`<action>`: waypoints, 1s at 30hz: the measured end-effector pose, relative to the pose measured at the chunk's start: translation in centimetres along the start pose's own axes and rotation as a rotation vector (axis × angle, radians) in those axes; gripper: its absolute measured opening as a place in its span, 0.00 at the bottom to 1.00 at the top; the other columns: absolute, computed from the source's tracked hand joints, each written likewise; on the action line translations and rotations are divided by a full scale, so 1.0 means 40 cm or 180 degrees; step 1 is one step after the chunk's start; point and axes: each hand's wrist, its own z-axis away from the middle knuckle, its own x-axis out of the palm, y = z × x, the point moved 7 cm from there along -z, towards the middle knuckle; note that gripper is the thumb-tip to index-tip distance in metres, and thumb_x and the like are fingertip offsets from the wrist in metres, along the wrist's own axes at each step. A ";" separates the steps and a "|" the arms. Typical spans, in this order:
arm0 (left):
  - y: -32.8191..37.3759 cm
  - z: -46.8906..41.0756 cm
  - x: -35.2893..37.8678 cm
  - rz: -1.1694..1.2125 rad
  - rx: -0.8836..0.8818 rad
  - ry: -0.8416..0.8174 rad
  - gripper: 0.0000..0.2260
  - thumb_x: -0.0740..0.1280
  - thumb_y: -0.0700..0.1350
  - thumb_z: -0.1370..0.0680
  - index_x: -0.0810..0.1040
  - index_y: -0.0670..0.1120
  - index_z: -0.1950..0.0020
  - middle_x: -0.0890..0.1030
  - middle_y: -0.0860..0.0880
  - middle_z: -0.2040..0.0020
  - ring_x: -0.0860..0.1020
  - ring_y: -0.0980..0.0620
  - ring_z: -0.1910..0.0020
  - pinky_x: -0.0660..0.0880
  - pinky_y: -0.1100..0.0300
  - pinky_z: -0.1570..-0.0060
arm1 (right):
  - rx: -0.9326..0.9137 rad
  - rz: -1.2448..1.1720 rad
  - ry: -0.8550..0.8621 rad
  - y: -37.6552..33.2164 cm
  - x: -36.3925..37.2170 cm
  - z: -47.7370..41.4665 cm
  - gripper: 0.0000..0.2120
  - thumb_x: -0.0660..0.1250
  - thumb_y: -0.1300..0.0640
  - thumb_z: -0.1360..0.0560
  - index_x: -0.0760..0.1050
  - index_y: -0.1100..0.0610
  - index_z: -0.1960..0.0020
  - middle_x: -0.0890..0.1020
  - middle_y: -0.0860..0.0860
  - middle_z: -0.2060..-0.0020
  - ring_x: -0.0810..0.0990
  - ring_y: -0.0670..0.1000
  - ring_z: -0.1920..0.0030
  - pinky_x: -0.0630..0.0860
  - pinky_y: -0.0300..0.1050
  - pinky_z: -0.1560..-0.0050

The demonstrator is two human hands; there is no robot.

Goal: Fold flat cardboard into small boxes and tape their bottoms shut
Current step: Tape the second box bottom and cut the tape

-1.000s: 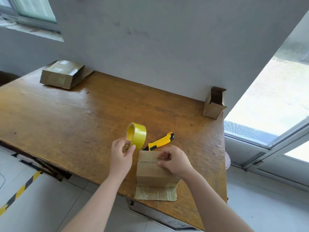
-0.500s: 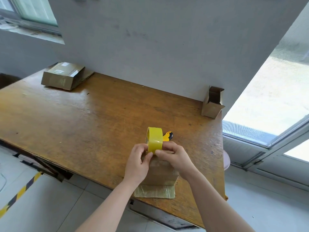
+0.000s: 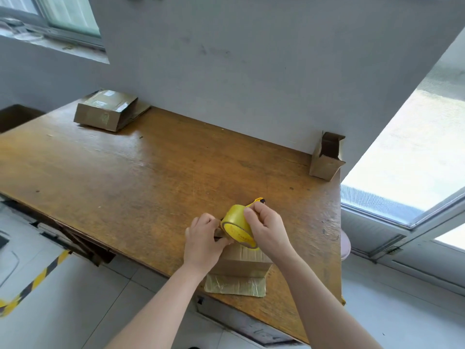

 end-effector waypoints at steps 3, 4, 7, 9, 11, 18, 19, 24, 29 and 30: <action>-0.016 0.008 0.001 0.0096 0.0003 -0.0207 0.02 0.69 0.46 0.25 0.79 0.53 0.54 0.70 0.59 0.53 0.68 0.53 0.47 0.59 0.55 0.50 | -0.0104 0.0281 0.0045 0.007 0.005 0.000 0.19 0.61 0.55 0.20 0.67 0.42 0.69 0.67 0.43 0.76 0.63 0.43 0.73 0.61 0.42 0.71; -0.020 0.008 -0.002 0.0124 -0.0049 -0.0310 0.05 0.66 0.44 0.24 0.79 0.54 0.53 0.71 0.59 0.52 0.68 0.53 0.46 0.58 0.55 0.48 | -0.0144 0.0374 0.0037 0.006 0.009 -0.001 0.19 0.61 0.54 0.20 0.67 0.42 0.68 0.67 0.43 0.77 0.64 0.44 0.74 0.61 0.41 0.72; -0.008 0.007 -0.047 0.0664 -0.0262 -0.0182 0.11 0.62 0.43 0.23 0.77 0.59 0.56 0.76 0.62 0.53 0.70 0.52 0.44 0.59 0.53 0.44 | -0.0210 0.0569 0.0047 0.002 0.020 -0.005 0.16 0.62 0.53 0.20 0.67 0.46 0.67 0.68 0.43 0.78 0.64 0.45 0.75 0.61 0.42 0.73; 0.008 0.013 -0.085 0.1296 -0.0437 0.0060 0.11 0.59 0.47 0.26 0.78 0.61 0.57 0.79 0.63 0.54 0.73 0.53 0.45 0.64 0.49 0.39 | -0.0210 0.0656 0.0014 -0.003 0.027 -0.006 0.15 0.61 0.52 0.20 0.68 0.48 0.66 0.68 0.45 0.77 0.65 0.45 0.76 0.62 0.46 0.72; 0.023 0.020 -0.099 0.1641 -0.0545 0.0103 0.13 0.57 0.48 0.29 0.81 0.60 0.57 0.80 0.62 0.54 0.74 0.54 0.45 0.67 0.45 0.37 | -0.0186 0.0692 0.0003 -0.006 0.030 -0.007 0.15 0.61 0.51 0.20 0.68 0.48 0.65 0.68 0.45 0.77 0.65 0.45 0.76 0.63 0.46 0.73; 0.031 0.031 -0.120 0.1460 -0.0530 0.0347 0.10 0.65 0.40 0.26 0.85 0.51 0.54 0.81 0.60 0.56 0.75 0.57 0.50 0.73 0.51 0.45 | -0.0145 0.1086 -0.0025 -0.016 0.039 -0.004 0.13 0.60 0.49 0.20 0.70 0.52 0.62 0.69 0.46 0.77 0.65 0.46 0.77 0.62 0.45 0.74; 0.033 0.032 -0.123 0.1445 -0.0525 0.0355 0.10 0.66 0.40 0.26 0.85 0.52 0.55 0.81 0.60 0.57 0.75 0.57 0.51 0.74 0.53 0.46 | -0.0138 0.1098 -0.0023 -0.016 0.039 -0.002 0.13 0.60 0.49 0.20 0.70 0.52 0.62 0.69 0.46 0.76 0.65 0.46 0.77 0.62 0.45 0.74; 0.034 0.030 -0.129 0.1469 -0.0709 0.0377 0.06 0.68 0.43 0.26 0.84 0.52 0.59 0.81 0.56 0.60 0.78 0.53 0.59 0.77 0.56 0.58 | -0.0113 0.1211 -0.0002 -0.019 0.040 0.003 0.13 0.60 0.48 0.20 0.72 0.53 0.60 0.71 0.46 0.75 0.67 0.46 0.76 0.63 0.43 0.74; 0.026 0.016 -0.131 0.1667 -0.0929 0.0251 0.08 0.71 0.45 0.25 0.82 0.50 0.65 0.80 0.53 0.68 0.77 0.53 0.65 0.74 0.58 0.65 | -0.0092 0.1264 -0.0011 -0.021 0.045 0.004 0.13 0.59 0.47 0.20 0.73 0.54 0.58 0.73 0.47 0.73 0.70 0.47 0.73 0.65 0.44 0.73; 0.025 0.012 -0.130 0.1595 -0.0960 0.0207 0.09 0.71 0.45 0.25 0.81 0.50 0.65 0.80 0.53 0.68 0.76 0.54 0.65 0.73 0.59 0.65 | -0.0096 0.1293 -0.0018 -0.021 0.047 0.003 0.13 0.59 0.47 0.20 0.73 0.53 0.58 0.74 0.47 0.72 0.71 0.47 0.73 0.66 0.44 0.73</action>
